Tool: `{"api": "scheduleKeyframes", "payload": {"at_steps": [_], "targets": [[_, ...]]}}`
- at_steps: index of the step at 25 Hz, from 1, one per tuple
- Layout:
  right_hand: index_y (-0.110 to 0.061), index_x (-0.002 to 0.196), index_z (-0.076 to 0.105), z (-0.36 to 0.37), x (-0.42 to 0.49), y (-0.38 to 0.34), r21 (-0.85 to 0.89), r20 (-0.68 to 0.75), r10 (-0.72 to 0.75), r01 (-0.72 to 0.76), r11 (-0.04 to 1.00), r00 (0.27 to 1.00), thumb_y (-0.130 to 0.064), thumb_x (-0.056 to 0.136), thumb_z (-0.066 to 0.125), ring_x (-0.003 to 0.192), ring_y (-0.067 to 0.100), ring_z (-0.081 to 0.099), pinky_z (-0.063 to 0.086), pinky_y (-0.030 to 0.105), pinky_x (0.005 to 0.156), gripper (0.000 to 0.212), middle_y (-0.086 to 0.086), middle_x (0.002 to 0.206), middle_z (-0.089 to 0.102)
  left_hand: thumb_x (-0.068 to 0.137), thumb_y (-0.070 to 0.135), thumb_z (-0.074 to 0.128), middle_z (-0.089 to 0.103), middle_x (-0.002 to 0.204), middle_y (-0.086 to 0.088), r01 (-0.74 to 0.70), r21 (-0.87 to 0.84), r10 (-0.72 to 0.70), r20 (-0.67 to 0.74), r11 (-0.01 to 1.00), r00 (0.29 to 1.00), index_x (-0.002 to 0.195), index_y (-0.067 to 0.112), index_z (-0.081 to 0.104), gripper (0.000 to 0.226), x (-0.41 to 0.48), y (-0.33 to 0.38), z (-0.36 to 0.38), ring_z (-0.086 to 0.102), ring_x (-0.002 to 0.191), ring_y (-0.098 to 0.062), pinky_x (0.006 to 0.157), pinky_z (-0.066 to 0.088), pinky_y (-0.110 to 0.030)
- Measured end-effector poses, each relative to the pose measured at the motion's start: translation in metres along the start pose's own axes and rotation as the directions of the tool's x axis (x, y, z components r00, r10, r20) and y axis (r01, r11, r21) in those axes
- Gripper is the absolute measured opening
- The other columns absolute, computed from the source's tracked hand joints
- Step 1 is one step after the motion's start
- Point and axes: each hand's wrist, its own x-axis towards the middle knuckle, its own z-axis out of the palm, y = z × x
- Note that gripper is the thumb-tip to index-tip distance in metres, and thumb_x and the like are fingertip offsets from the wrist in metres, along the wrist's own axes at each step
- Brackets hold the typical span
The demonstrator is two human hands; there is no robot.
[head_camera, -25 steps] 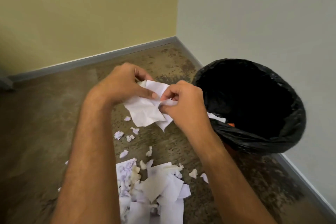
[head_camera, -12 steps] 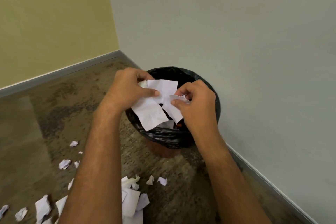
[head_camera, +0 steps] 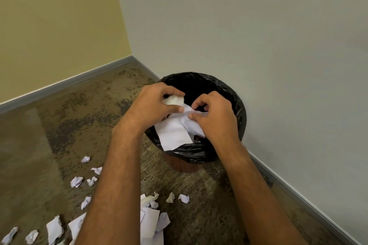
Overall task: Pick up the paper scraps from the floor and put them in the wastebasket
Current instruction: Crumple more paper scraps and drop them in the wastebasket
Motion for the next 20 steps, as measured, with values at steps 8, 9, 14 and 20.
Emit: {"api": "scheduleKeyframes", "payload": {"at_steps": [8, 9, 14, 20], "targets": [[-0.027, 0.084, 0.076, 0.003, 0.013, -0.029, 0.13, -0.027, -0.047, 0.05, 0.99, 0.999, -0.031, 0.086, 0.087, 0.085, 0.006, 0.065, 0.053, 0.03, 0.075, 0.012, -0.012, 0.093, 0.068, 0.093, 0.023, 0.084, 0.077, 0.11, 0.01, 0.012, -0.178, -0.027, -0.084, 0.984, 0.996, 0.135, 0.031, 0.074, 0.044, -0.018, -0.003, -0.03, 0.075, 0.087, -0.014, 0.06, 0.068, -0.039], [-0.026, 0.083, 0.077, 0.006, 0.014, -0.038, 0.177, -0.041, -0.076, 0.082, 0.981, 0.996, -0.029, 0.087, 0.086, 0.085, 0.007, 0.067, 0.057, 0.031, 0.077, 0.011, -0.011, 0.092, 0.069, 0.093, 0.024, 0.083, 0.078, 0.107, 0.01, 0.013, -0.183, -0.035, -0.122, 0.983, 0.992, 0.129, 0.029, 0.077, 0.037, -0.022, -0.007, -0.036, 0.075, 0.086, -0.015, 0.06, 0.068, -0.037], [-0.019, 0.085, 0.079, 0.035, 0.01, -0.091, 0.365, 0.009, -0.204, 0.187, 0.912, 0.979, -0.022, 0.088, 0.087, 0.081, 0.007, 0.071, 0.062, 0.022, 0.075, 0.009, -0.007, 0.091, 0.071, 0.095, 0.026, 0.082, 0.08, 0.1, 0.007, 0.093, -0.29, -0.176, -0.278, 0.953, 0.944, 0.112, 0.029, 0.082, 0.017, -0.046, -0.056, -0.059, 0.079, 0.084, -0.014, 0.062, 0.068, -0.036], [-0.013, 0.084, 0.078, 0.121, -0.01, -0.138, 0.508, 0.101, -0.455, 0.347, 0.788, 0.885, -0.013, 0.085, 0.087, 0.075, 0.007, 0.069, 0.057, 0.018, 0.069, 0.009, -0.004, 0.083, 0.072, 0.098, 0.016, 0.078, 0.078, 0.097, -0.014, 0.279, -0.378, -0.411, -0.335, 0.883, 0.848, 0.113, 0.015, 0.08, 0.015, -0.1, -0.151, -0.059, 0.082, 0.079, -0.027, 0.061, 0.068, -0.041]]}}
